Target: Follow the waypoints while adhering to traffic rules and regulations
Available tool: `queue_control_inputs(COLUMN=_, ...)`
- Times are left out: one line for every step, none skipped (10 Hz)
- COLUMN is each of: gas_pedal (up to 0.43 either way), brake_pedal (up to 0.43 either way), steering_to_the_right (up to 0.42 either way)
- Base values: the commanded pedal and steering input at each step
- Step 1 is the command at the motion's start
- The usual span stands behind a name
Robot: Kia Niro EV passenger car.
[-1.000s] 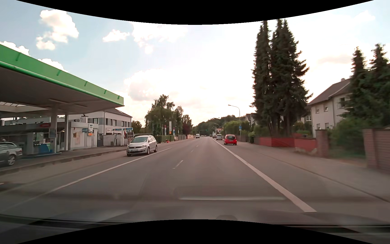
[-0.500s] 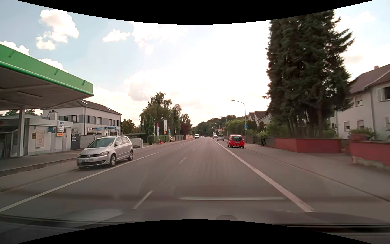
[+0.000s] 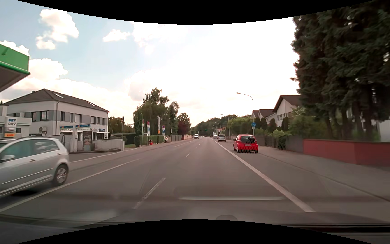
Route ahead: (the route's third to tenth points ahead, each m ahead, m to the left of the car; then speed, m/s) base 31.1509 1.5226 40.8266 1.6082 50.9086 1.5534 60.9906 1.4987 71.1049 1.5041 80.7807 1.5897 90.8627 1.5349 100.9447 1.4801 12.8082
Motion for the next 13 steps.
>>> queue_control_inputs(gas_pedal=0.047, brake_pedal=0.0, steering_to_the_right=-0.003)
queue_control_inputs(gas_pedal=0.047, brake_pedal=0.0, steering_to_the_right=-0.004)
queue_control_inputs(gas_pedal=0.047, brake_pedal=0.0, steering_to_the_right=-0.004)
queue_control_inputs(gas_pedal=0.047, brake_pedal=0.0, steering_to_the_right=-0.004)
queue_control_inputs(gas_pedal=0.047, brake_pedal=0.0, steering_to_the_right=-0.004)
queue_control_inputs(gas_pedal=0.047, brake_pedal=0.0, steering_to_the_right=-0.004)
queue_control_inputs(gas_pedal=0.047, brake_pedal=0.0, steering_to_the_right=-0.004)
queue_control_inputs(gas_pedal=0.047, brake_pedal=0.0, steering_to_the_right=-0.004)
queue_control_inputs(gas_pedal=0.047, brake_pedal=0.0, steering_to_the_right=-0.004)
queue_control_inputs(gas_pedal=0.047, brake_pedal=0.0, steering_to_the_right=-0.004)
queue_control_inputs(gas_pedal=0.047, brake_pedal=0.0, steering_to_the_right=-0.004)
queue_control_inputs(gas_pedal=0.047, brake_pedal=0.0, steering_to_the_right=-0.004)
queue_control_inputs(gas_pedal=0.047, brake_pedal=0.0, steering_to_the_right=-0.004)
